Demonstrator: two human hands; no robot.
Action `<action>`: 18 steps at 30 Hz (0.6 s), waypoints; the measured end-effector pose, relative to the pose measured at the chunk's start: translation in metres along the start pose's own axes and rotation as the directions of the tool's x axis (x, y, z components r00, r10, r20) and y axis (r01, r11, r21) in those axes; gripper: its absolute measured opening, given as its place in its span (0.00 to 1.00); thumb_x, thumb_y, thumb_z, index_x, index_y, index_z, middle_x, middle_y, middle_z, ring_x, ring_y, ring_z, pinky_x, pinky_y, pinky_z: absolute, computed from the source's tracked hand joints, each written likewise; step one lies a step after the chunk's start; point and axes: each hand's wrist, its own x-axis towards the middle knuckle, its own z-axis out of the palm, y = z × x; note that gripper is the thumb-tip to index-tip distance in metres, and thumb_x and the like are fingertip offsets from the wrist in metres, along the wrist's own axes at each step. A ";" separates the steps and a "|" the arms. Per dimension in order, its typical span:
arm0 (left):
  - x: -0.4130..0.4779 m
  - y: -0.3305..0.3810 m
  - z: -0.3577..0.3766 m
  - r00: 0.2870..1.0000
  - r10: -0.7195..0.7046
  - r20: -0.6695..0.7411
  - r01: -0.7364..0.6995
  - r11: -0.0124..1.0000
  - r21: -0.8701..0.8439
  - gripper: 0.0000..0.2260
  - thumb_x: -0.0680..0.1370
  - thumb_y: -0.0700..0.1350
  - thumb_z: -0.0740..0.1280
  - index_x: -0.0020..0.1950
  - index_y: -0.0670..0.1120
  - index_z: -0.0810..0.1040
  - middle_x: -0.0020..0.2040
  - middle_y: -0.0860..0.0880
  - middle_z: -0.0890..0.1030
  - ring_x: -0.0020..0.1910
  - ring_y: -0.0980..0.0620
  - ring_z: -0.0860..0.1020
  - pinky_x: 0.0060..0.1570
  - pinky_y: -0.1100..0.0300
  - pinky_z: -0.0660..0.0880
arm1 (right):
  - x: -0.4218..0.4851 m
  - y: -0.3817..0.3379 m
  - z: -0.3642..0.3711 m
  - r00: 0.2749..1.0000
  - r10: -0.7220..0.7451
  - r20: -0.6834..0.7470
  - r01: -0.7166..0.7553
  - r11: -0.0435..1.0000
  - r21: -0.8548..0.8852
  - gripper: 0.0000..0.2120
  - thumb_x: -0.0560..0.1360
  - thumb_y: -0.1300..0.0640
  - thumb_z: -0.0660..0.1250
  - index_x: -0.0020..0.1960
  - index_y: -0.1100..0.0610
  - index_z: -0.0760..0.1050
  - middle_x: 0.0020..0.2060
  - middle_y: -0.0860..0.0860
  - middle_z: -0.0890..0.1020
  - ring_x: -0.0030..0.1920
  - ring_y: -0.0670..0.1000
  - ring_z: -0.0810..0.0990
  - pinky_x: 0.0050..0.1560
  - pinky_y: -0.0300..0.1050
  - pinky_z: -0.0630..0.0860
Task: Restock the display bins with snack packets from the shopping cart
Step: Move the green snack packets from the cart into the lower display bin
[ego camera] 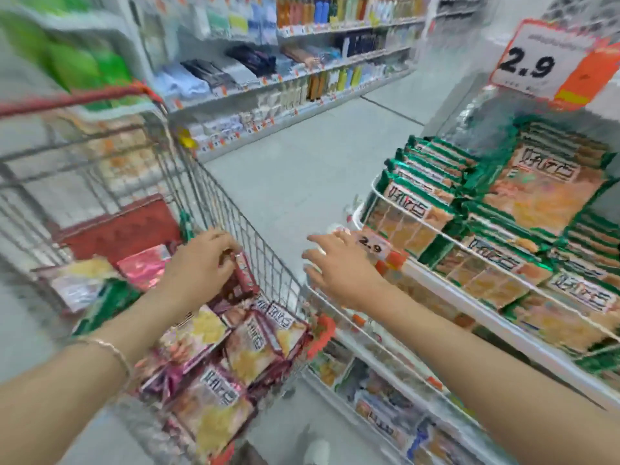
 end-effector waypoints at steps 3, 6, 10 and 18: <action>-0.033 -0.058 -0.014 0.980 -0.197 0.020 0.197 0.980 0.003 0.10 0.77 0.38 0.66 0.56 0.48 0.81 0.60 0.48 0.77 0.59 0.45 0.76 0.47 0.53 0.69 | 0.045 -0.055 0.022 0.992 -0.081 0.099 0.074 0.994 0.079 0.25 0.78 0.45 0.51 0.57 0.59 0.81 0.64 0.62 0.78 0.61 0.63 0.78 0.65 0.60 0.70; -0.058 -0.108 -0.033 0.926 -0.374 -0.045 0.374 0.927 -0.019 0.10 0.77 0.39 0.66 0.56 0.50 0.80 0.61 0.49 0.78 0.59 0.45 0.76 0.52 0.50 0.73 | 0.084 -0.096 0.045 0.971 -0.185 0.149 0.167 0.978 0.124 0.19 0.83 0.49 0.56 0.66 0.59 0.76 0.70 0.60 0.72 0.68 0.62 0.72 0.70 0.57 0.60; -0.078 -0.156 -0.053 0.820 -0.552 -0.154 0.547 0.834 -0.078 0.10 0.77 0.40 0.66 0.56 0.51 0.81 0.59 0.48 0.78 0.57 0.44 0.77 0.53 0.49 0.74 | 0.133 -0.133 0.083 0.934 -0.276 0.225 0.235 0.953 0.193 0.19 0.83 0.50 0.57 0.71 0.55 0.71 0.74 0.56 0.68 0.73 0.58 0.66 0.73 0.56 0.59; -0.109 -0.209 -0.064 0.579 -0.767 -0.275 0.726 0.639 -0.255 0.10 0.77 0.37 0.65 0.53 0.50 0.81 0.55 0.50 0.77 0.52 0.53 0.76 0.57 0.53 0.73 | 0.229 -0.215 0.116 0.840 -0.456 0.293 0.258 0.812 0.523 0.45 0.73 0.56 0.73 0.81 0.47 0.50 0.80 0.52 0.58 0.77 0.56 0.61 0.76 0.57 0.61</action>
